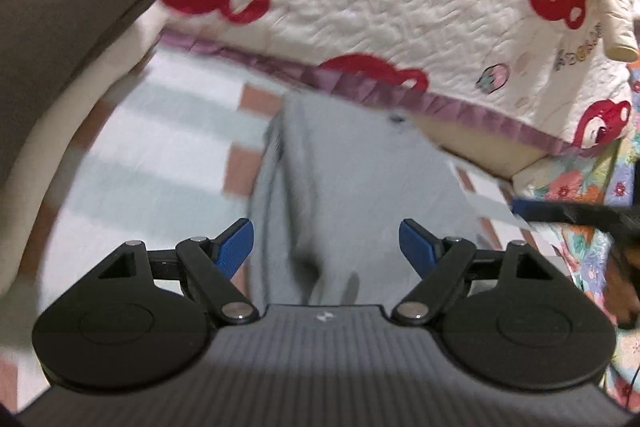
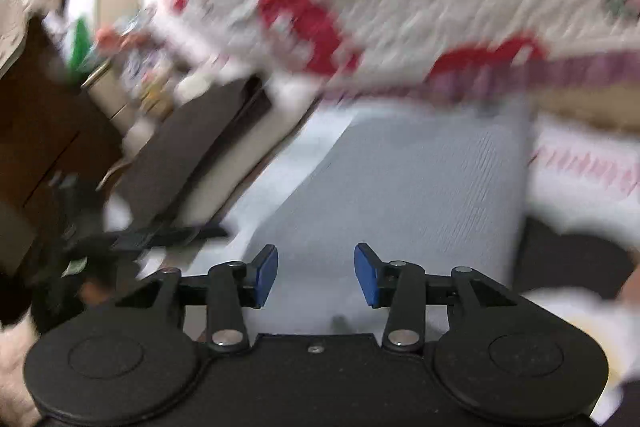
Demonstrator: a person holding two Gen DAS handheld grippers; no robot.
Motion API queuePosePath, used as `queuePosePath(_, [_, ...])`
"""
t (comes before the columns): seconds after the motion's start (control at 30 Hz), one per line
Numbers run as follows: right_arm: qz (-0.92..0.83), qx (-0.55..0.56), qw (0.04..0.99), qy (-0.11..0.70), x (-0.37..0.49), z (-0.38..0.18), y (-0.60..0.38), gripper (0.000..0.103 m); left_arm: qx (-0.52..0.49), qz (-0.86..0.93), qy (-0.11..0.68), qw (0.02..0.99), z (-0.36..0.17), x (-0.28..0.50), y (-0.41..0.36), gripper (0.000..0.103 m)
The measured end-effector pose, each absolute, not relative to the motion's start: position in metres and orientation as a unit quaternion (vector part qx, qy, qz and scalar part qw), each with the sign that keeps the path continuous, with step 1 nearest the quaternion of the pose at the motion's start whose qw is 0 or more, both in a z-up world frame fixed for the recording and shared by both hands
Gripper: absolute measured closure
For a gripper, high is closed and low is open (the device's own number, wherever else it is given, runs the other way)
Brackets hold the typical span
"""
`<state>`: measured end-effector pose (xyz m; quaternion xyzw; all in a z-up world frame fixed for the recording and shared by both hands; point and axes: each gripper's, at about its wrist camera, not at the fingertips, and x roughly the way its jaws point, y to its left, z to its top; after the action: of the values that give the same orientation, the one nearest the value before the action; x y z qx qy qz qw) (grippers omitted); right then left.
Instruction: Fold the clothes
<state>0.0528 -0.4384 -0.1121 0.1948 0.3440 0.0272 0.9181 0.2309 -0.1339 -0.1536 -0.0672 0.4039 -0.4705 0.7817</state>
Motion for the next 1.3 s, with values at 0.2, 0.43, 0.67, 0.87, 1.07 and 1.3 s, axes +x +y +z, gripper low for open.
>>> queuePosePath(0.2, [-0.037,0.131,0.913,0.384,0.101,-0.135,-0.482,0.055,-0.033,-0.437,0.466,0.769,-0.189,0.252,-0.186,0.039])
queuePosePath(0.43, [-0.021,0.064,0.900,0.430,0.096,-0.172,-0.466,0.035,-0.055,-0.452,0.484,0.747,-0.223,0.271,-0.176,0.033])
queuePosePath(0.67, [-0.026,0.176,0.879,0.443,0.107,-0.176,-0.498,0.031,-0.077,-0.459,0.482,0.742,-0.221,0.280,-0.171,0.032])
queuePosePath(0.87, [-0.026,0.318,0.862,0.394,0.108,-0.196,-0.534,0.027,-0.115,-0.466,0.467,0.743,-0.218,0.286,-0.160,0.027])
queuePosePath(1.07, [-0.016,0.344,0.854,0.390,0.103,-0.203,-0.541,0.027,-0.188,-0.441,0.540,0.692,-0.230,0.295,-0.155,0.022])
queuePosePath(1.3, [-0.004,0.395,0.827,0.399,0.085,-0.217,-0.542,0.027,-0.164,-0.464,0.537,0.685,-0.230,0.291,-0.164,0.020])
